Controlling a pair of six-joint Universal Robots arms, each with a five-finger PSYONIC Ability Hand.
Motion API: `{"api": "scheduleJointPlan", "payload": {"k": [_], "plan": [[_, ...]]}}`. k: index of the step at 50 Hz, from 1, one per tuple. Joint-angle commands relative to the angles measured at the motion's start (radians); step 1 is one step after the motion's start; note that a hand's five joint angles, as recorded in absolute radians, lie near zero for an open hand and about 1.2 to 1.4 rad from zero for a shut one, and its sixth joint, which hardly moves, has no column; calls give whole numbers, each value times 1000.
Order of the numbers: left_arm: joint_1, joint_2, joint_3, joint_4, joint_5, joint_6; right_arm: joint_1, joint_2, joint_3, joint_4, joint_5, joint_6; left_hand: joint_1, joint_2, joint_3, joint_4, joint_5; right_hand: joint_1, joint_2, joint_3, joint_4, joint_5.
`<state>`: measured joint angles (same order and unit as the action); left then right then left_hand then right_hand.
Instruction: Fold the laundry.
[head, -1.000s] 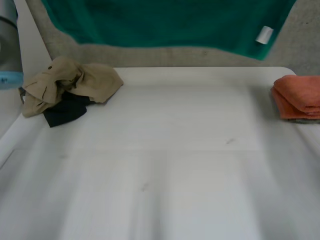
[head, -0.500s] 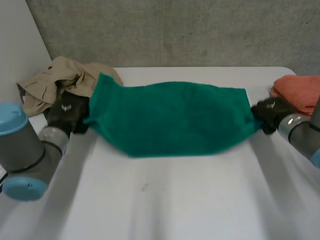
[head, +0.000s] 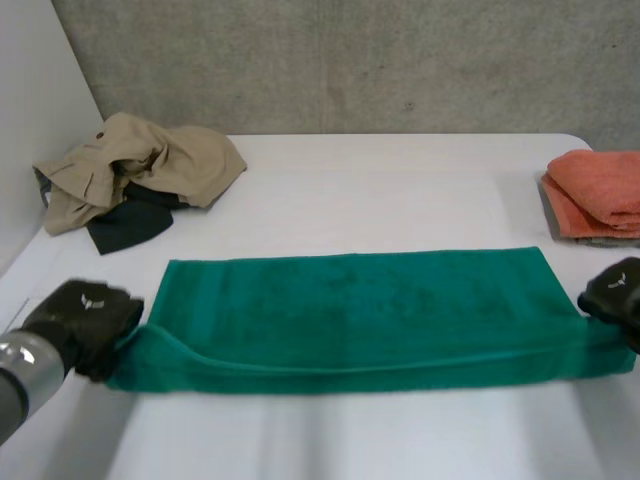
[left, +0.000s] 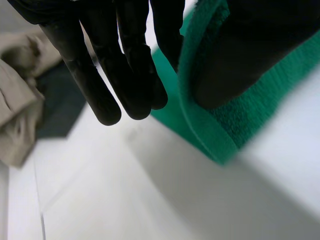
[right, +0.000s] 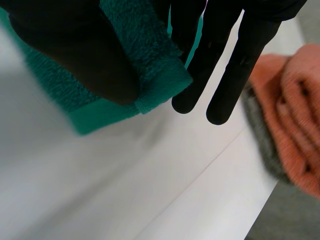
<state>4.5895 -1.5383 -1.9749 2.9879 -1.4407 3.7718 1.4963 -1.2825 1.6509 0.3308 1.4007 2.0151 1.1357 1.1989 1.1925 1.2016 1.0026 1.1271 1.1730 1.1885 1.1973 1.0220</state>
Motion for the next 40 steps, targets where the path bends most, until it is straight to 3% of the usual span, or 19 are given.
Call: {"api": "scheduleJointPlan", "payload": {"k": [1,6,8,11,17,18,19,20,21,24,26,32,40], "plan": [[-21,-195,126,212,29,-182,120,172,-141,-202,29,154,261,197,204,195,219,269,223,208,199,200],[-61,-347,254,229,-30,-231,153,290,-270,-227,102,192,261,197,204,195,219,269,223,208,199,200],[-93,-420,330,224,-90,-233,160,347,-327,-227,130,186,261,197,204,195,219,269,223,208,199,200],[-128,-497,411,221,-167,-238,165,403,-394,-231,142,192,261,197,204,195,219,269,223,208,199,200],[-155,-577,518,223,-221,-242,185,469,-468,-280,147,197,261,197,204,195,219,269,223,208,199,200],[-167,-591,537,223,-222,-242,193,480,-477,-301,152,197,220,157,163,154,179,-262,-308,-323,-332,-331],[-172,-597,550,223,-221,-242,197,486,-480,-312,153,192,-50,-114,-107,-116,-92,-857,-903,-918,-927,-926],[-181,-605,562,223,-221,-239,202,491,-484,-322,156,191,-425,-488,-482,-491,-467,-953,-998,-1014,-1023,-1022],[-185,-608,573,223,-222,-235,209,494,-487,-331,161,192,-618,-681,-675,-684,-659,-953,-998,-1014,-1023,-1022],[-211,-622,619,224,-231,-231,217,491,-499,-374,184,205,-722,-785,-779,-788,-764,-953,-998,-1014,-1023,-1022],[-221,-618,637,224,-230,-239,226,479,-500,-409,202,205,-961,-1024,-1018,-1027,-1003,-953,-998,-1014,-1023,-1022],[-230,-602,619,227,-222,-238,219,399,-468,-424,211,221,-961,-1024,-1018,-1027,-1003,-953,-998,-1014,-1023,-1022],[-242,-516,535,252,-210,-230,200,301,-384,-418,133,283,-961,-1024,-1018,-1027,-1003,-953,-998,-1014,-1023,-1022]]}}
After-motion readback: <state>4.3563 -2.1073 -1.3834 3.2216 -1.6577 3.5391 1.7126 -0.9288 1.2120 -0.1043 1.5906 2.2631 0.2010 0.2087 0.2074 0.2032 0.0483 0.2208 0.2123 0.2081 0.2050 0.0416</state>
